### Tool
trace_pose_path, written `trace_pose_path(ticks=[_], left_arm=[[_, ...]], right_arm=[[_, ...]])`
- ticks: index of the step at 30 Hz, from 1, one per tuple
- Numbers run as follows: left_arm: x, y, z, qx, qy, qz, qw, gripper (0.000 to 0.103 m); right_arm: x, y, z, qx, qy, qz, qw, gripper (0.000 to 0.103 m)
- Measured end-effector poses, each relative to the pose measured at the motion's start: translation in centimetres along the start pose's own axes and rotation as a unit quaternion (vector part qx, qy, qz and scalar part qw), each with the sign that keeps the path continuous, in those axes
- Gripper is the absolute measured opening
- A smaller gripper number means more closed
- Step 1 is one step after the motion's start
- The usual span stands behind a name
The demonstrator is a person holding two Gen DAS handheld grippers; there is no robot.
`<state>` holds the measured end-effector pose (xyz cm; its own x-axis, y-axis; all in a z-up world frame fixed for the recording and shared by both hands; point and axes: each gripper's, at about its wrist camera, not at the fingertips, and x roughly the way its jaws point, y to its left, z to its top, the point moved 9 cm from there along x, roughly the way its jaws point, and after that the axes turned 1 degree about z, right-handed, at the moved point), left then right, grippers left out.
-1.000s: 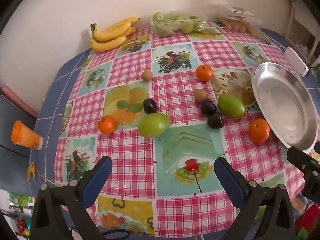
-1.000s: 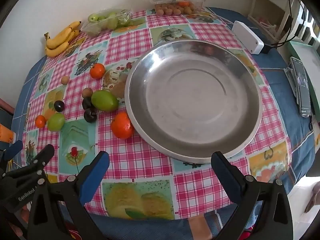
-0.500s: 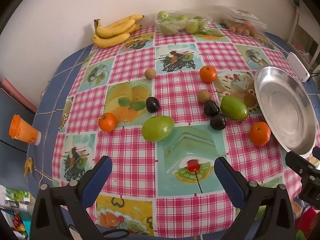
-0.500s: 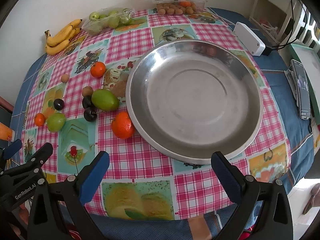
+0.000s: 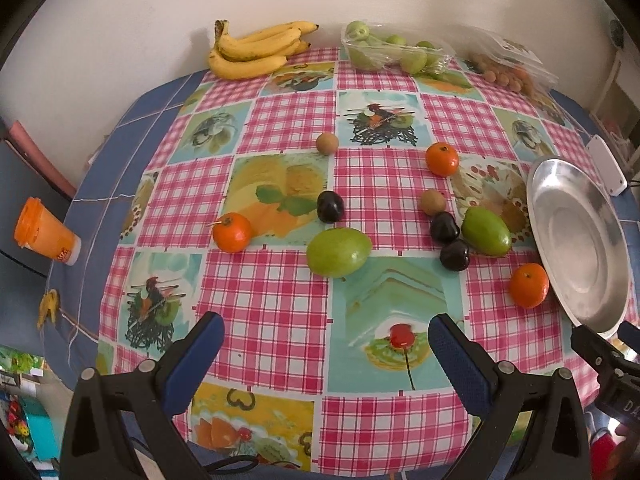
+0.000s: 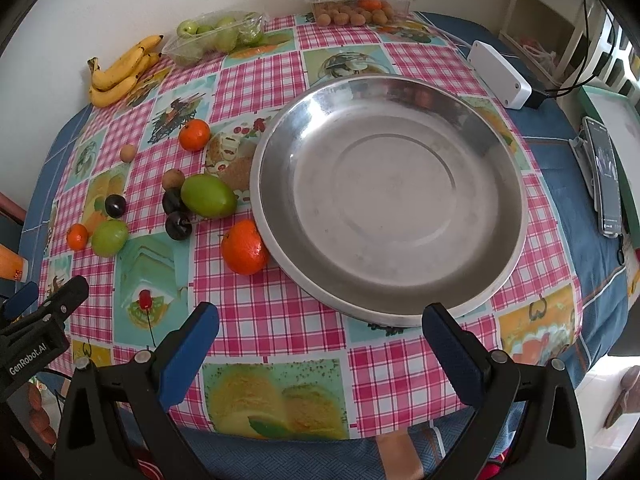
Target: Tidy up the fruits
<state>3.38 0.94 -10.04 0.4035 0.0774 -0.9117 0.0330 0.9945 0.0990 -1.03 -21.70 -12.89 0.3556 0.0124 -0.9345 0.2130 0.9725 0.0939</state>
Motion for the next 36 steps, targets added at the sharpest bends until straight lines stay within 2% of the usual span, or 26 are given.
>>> trace_pose_path(ticks=[36], left_arm=[[-0.06, -0.23, -0.26, -0.006, 0.002, -0.005, 1.0, 0.103]], right_arm=[[0.07, 0.18, -0.1, -0.005, 0.002, -0.004, 1.0, 0.101]])
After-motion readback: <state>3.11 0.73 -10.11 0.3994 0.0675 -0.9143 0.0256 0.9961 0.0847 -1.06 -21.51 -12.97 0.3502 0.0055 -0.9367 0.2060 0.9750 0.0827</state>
